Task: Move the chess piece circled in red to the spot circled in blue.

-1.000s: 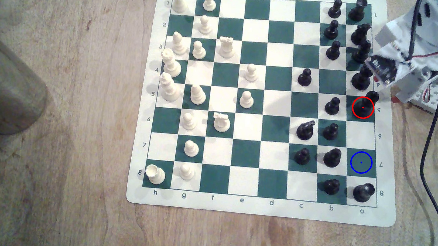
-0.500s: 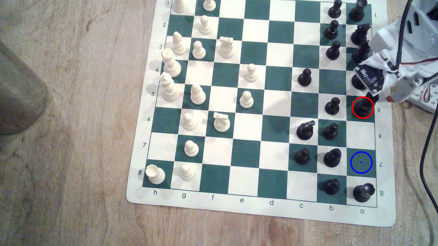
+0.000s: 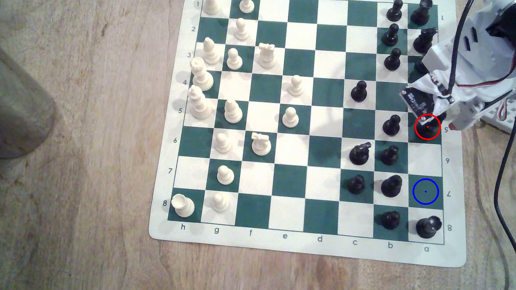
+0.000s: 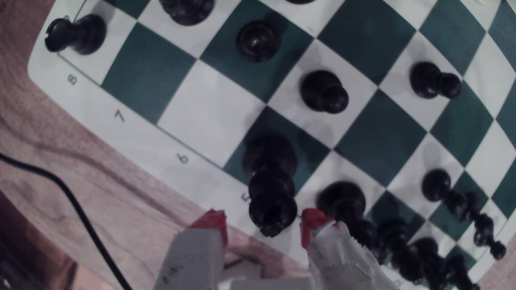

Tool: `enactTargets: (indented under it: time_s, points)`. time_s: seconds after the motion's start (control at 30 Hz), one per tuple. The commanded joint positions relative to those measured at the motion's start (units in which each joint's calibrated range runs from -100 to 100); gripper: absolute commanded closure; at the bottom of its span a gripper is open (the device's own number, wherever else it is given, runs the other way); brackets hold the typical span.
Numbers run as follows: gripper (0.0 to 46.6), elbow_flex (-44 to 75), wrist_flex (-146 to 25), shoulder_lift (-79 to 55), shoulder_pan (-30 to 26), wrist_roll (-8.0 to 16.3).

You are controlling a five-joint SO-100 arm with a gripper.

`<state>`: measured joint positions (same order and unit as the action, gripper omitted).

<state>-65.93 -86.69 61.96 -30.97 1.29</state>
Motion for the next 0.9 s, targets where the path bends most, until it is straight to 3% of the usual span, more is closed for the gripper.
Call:
enactTargets:
  time_s: [0.0,0.87]
  points:
    - [33.2,0.8,1.0,-0.6,-0.4,0.3]
    - [36.4,-0.3,6.0,-3.3,-1.2,1.2]
